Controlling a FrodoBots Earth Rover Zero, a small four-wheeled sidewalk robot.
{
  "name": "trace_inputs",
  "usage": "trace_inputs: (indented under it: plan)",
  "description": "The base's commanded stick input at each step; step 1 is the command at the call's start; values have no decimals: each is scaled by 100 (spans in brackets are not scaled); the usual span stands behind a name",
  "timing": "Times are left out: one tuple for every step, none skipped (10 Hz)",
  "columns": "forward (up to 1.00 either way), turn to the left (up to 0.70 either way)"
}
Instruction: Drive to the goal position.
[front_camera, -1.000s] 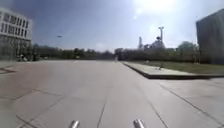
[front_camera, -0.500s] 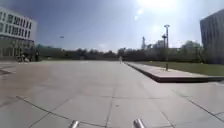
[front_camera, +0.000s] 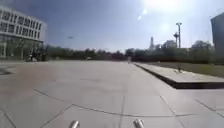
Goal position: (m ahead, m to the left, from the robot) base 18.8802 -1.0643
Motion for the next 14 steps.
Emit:
trace_inputs:
  plan:
    - [100,0]
    - [100,0]
    - [100,0]
    - [100,0]
    - [100,0]
    - [100,0]
    - [100,0]
    - [100,0]
    - [100,0]
    - [100,0]
    - [100,0]
    - [100,0]
    - [100,0]
    - [100,0]
